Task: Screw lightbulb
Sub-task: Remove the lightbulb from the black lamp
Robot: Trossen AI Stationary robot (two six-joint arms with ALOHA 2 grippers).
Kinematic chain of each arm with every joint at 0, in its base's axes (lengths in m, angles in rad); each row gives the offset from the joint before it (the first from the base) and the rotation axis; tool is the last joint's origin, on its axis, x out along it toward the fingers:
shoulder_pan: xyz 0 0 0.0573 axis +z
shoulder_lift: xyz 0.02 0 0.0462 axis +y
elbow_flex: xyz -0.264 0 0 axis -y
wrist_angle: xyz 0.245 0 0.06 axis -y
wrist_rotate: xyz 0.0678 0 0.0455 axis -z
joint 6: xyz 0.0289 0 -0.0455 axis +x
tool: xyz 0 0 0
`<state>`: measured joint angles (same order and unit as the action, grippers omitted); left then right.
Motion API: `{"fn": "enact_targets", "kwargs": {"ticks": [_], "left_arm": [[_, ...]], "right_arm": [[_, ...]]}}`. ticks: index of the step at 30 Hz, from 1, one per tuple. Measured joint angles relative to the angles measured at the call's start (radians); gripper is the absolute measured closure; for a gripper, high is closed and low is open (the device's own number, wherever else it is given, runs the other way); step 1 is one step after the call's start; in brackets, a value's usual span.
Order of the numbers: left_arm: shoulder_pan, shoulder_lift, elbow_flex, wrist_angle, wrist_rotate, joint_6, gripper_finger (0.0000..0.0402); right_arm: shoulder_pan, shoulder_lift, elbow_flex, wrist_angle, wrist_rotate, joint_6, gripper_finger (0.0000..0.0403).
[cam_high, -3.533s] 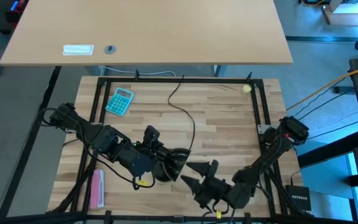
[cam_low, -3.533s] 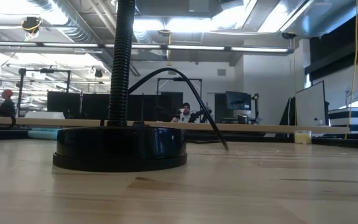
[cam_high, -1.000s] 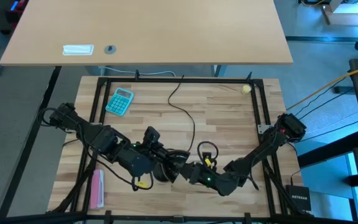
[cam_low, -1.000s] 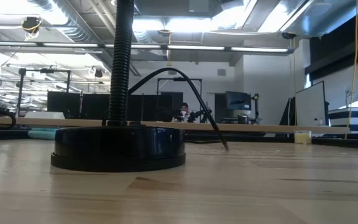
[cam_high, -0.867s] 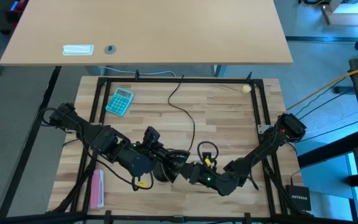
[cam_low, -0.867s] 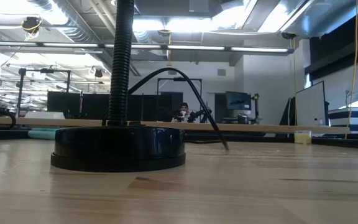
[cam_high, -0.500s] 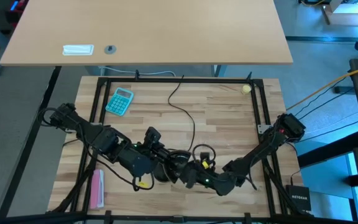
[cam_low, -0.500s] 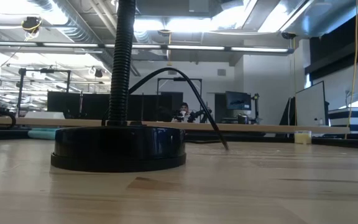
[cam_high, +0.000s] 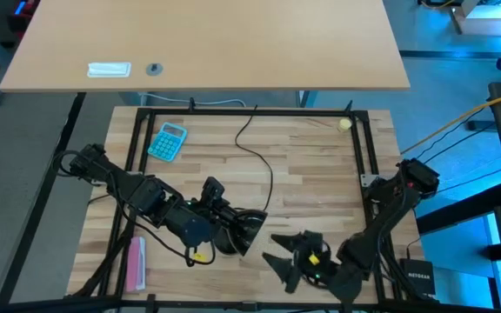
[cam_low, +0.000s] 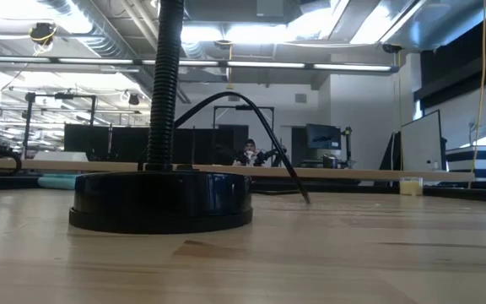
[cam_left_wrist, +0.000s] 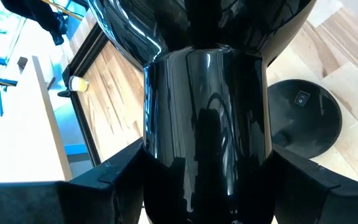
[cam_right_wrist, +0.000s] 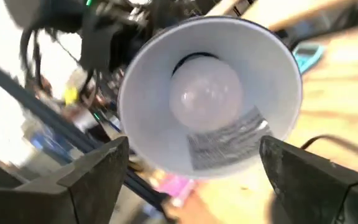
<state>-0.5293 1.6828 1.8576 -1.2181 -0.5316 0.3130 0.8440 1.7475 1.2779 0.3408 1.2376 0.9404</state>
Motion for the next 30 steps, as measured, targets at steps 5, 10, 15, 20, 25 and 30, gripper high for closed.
{"fn": "enact_targets", "kwargs": {"ticks": [5, 10, 15, 20, 25, 30], "left_arm": [[0.000, -0.001, 0.000, -0.002, 0.001, 0.026, 0.0152], [0.006, -0.001, 0.000, 0.000, 0.008, 0.152, 0.0152], [0.013, -0.001, 0.000, -0.002, 0.008, 0.295, 0.0152], [0.013, -0.001, -0.001, -0.003, 0.012, 0.381, 0.0152], [0.013, -0.001, -0.001, -0.003, 0.027, 0.429, 0.0152], [0.013, -0.001, -0.001, -0.003, 0.033, 0.483, 0.0152]], "right_arm": [[0.018, -0.005, -0.001, -0.068, 0.016, -0.274, 0.0041], [0.018, -0.005, 0.000, -0.185, 0.011, -0.443, 0.0041], [0.017, -0.005, -0.001, -0.255, 0.001, -0.508, 0.0041], [0.019, -0.001, 0.000, -0.308, -0.046, -0.513, 0.0041], [0.020, 0.032, 0.000, -0.326, -0.070, -0.533, 0.0041], [0.019, 0.077, 0.000, -0.332, -0.060, -0.554, 0.0041]]}}
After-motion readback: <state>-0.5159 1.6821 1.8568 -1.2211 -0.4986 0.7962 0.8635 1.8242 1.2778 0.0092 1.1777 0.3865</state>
